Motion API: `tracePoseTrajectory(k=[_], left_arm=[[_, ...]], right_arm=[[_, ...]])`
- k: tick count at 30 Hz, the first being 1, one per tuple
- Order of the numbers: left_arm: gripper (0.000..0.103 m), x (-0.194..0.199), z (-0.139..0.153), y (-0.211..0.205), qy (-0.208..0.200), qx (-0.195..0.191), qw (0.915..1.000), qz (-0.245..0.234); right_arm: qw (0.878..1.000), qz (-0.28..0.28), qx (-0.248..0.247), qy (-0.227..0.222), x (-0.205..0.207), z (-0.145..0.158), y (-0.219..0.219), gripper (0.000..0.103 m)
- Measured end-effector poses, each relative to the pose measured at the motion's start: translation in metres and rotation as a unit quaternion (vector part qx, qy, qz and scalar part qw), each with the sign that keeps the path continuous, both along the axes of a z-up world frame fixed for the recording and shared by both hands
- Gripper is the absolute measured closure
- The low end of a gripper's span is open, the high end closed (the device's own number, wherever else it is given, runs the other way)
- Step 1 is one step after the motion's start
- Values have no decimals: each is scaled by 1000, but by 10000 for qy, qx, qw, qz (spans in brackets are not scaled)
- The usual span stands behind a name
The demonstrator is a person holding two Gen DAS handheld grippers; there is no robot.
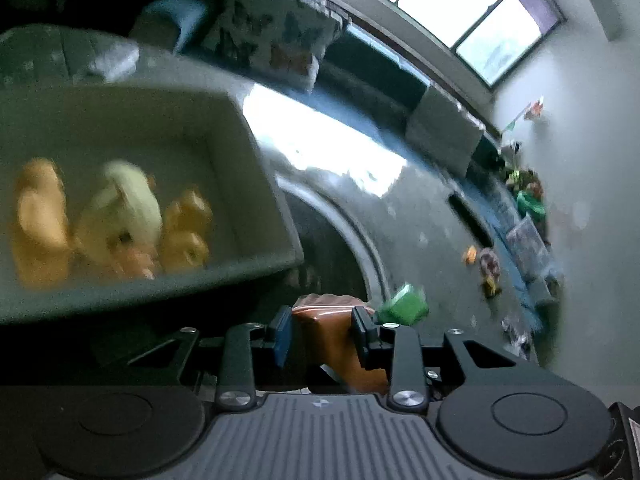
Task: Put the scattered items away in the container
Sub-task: 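Carry the orange bag toy with both grippers into the white box, then open both grippers to drop the orange bag toy and withdraw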
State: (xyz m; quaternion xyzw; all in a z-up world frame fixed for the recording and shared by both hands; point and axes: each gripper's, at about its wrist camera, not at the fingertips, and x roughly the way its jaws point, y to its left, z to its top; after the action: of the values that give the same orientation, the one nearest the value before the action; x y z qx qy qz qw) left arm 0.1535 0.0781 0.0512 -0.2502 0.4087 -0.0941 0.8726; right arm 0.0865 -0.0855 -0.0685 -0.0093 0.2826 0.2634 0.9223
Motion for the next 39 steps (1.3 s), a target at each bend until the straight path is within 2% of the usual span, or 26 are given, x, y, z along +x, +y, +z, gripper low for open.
tracePoseTrajectory(k=[4,9,17,24,32,39], left_arm=[[69,4,20,20,-267,113,9993,253],[71,22,24,51,-291,43,9980,568],[71,56,3,82,-126,62,9967,798],[71,75,-20,100,72,7,9953,961],[70,73,-22,106,11,-3,9948,1021],[71,60,-12,104,-71,69,9944,1048]], right_arm=[[9995,241,50,-217,18,17,21,62],[9983,516,93,-251,50,24,55,62],[9980,633,32,-3,96,8,93,62],[9973,695,-160,173,116,-16,113,62],[9974,678,-184,154,121,-19,114,61],[9977,666,-151,-3,109,-7,102,59]])
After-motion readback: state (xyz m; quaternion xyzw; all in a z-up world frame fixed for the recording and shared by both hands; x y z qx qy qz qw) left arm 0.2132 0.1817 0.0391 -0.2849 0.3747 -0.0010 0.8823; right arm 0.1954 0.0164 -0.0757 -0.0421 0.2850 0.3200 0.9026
